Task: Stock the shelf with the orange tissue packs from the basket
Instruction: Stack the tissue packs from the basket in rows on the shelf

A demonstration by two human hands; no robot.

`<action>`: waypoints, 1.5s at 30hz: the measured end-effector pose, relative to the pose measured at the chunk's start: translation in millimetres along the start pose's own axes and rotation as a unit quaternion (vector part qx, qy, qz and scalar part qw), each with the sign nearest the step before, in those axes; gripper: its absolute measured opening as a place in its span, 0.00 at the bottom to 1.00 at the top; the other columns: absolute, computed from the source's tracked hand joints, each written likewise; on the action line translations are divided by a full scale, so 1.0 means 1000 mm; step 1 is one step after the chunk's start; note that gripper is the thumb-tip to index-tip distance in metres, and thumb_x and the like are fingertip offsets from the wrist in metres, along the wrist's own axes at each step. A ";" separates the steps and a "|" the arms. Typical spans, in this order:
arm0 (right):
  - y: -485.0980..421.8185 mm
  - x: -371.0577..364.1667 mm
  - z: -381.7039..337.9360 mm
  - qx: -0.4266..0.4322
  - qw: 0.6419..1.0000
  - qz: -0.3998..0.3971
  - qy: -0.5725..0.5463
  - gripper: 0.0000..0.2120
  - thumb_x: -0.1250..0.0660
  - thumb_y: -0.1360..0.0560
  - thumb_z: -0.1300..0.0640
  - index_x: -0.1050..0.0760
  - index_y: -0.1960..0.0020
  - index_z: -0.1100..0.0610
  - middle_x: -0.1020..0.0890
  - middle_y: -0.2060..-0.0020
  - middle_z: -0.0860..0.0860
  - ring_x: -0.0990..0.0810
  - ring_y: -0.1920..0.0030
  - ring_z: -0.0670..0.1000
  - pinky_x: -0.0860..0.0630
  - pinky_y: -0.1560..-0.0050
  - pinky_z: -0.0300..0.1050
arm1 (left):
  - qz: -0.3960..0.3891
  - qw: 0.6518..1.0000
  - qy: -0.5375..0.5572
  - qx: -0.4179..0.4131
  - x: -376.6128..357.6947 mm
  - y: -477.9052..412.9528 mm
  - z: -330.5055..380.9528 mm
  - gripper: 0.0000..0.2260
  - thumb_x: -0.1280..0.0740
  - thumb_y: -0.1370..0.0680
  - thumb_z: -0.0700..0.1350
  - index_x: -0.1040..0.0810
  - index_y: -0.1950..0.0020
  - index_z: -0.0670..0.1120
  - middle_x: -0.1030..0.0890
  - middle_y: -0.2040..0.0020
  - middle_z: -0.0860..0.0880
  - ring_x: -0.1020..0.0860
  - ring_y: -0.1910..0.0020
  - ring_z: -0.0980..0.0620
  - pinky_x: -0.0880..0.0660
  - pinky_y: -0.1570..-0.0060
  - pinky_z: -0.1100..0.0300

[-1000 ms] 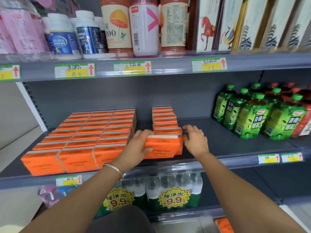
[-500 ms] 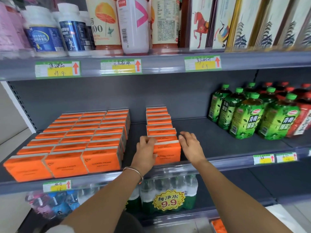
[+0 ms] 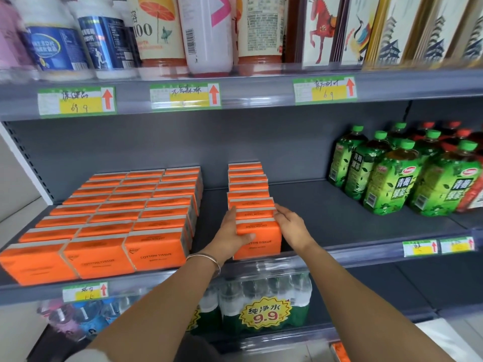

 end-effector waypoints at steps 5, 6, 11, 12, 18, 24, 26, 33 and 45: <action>0.002 0.000 -0.008 -0.005 0.997 -0.012 0.080 0.16 0.47 0.17 0.51 0.30 0.33 0.53 0.25 0.35 0.56 0.24 0.40 0.52 0.30 0.39 0.44 | -0.035 0.999 -0.021 -0.012 -0.001 -0.002 0.004 0.28 0.27 0.37 0.53 0.35 0.41 0.65 0.28 0.34 0.48 0.31 0.32 0.49 0.34 0.31 0.44; 0.002 0.003 -0.009 -0.009 0.993 -0.003 0.121 0.20 0.47 0.17 0.49 0.34 0.29 0.56 0.29 0.31 0.56 0.28 0.35 0.54 0.34 0.36 0.45 | -0.029 0.999 -0.028 -0.011 0.003 -0.001 0.004 0.28 0.27 0.38 0.54 0.33 0.41 0.66 0.27 0.35 0.48 0.31 0.33 0.48 0.34 0.32 0.43; 0.014 0.010 -0.037 0.049 0.945 0.067 0.317 0.21 0.45 0.19 0.49 0.34 0.29 0.55 0.30 0.35 0.57 0.32 0.34 0.60 0.31 0.37 0.54 | 0.042 0.994 -0.100 -0.009 0.034 0.024 0.023 0.26 0.31 0.25 0.44 0.36 0.29 0.50 0.33 0.32 0.45 0.37 0.29 0.47 0.40 0.32 0.58; 0.019 0.007 -0.047 0.066 0.931 0.077 0.351 0.19 0.44 0.19 0.50 0.33 0.30 0.55 0.30 0.36 0.57 0.32 0.36 0.60 0.30 0.39 0.53 | 0.064 0.989 -0.136 -0.012 0.043 0.029 0.026 0.24 0.33 0.23 0.43 0.35 0.29 0.47 0.32 0.32 0.44 0.35 0.31 0.47 0.39 0.34 0.60; 0.053 -0.042 -0.106 0.193 0.853 0.043 0.483 0.17 0.43 0.20 0.52 0.31 0.32 0.53 0.29 0.36 0.53 0.31 0.37 0.58 0.29 0.41 0.51 | 0.117 0.927 -0.349 -0.078 0.093 0.077 0.054 0.12 0.36 0.22 0.44 0.25 0.40 0.47 0.22 0.43 0.47 0.24 0.42 0.46 0.27 0.44 0.54; 0.095 -0.121 -0.157 0.320 0.753 0.000 0.575 0.16 0.39 0.22 0.50 0.27 0.37 0.54 0.23 0.44 0.53 0.27 0.40 0.58 0.30 0.44 0.51 | 0.169 0.806 -0.557 -0.105 0.167 0.148 0.067 0.11 0.40 0.22 0.50 0.27 0.40 0.51 0.22 0.41 0.50 0.26 0.39 0.47 0.31 0.43 0.54; 0.108 -0.155 -0.169 0.357 0.720 -0.024 0.595 0.14 0.31 0.28 0.50 0.21 0.46 0.56 0.19 0.52 0.54 0.22 0.48 0.59 0.26 0.52 0.52 | 0.178 0.774 -0.602 -0.086 0.197 0.172 0.057 0.11 0.40 0.21 0.50 0.28 0.40 0.51 0.22 0.40 0.50 0.26 0.39 0.47 0.32 0.43 0.55; 0.150 -0.295 -0.197 0.458 0.664 -0.111 0.581 0.16 0.41 0.21 0.48 0.27 0.37 0.54 0.24 0.39 0.53 0.29 0.36 0.56 0.34 0.38 0.51 | 0.215 0.755 -0.619 0.022 0.308 0.274 -0.016 0.07 0.38 0.23 0.48 0.23 0.49 0.47 0.19 0.49 0.48 0.22 0.45 0.44 0.31 0.48 0.53; 0.258 -0.533 -0.116 0.475 0.617 -0.367 0.509 0.16 0.45 0.20 0.47 0.27 0.38 0.52 0.23 0.43 0.51 0.26 0.40 0.55 0.28 0.47 0.48 | 0.172 0.754 -0.570 0.276 0.379 0.439 -0.212 0.12 0.44 0.20 0.53 0.26 0.41 0.52 0.22 0.43 0.52 0.25 0.41 0.49 0.32 0.44 0.58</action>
Point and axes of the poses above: each hand's wrist, its own y-axis away from the middle knuckle, its own x-axis out of the back of the hand, z = x × y, the point moved 9 cm from there along -y, towards the middle knuckle
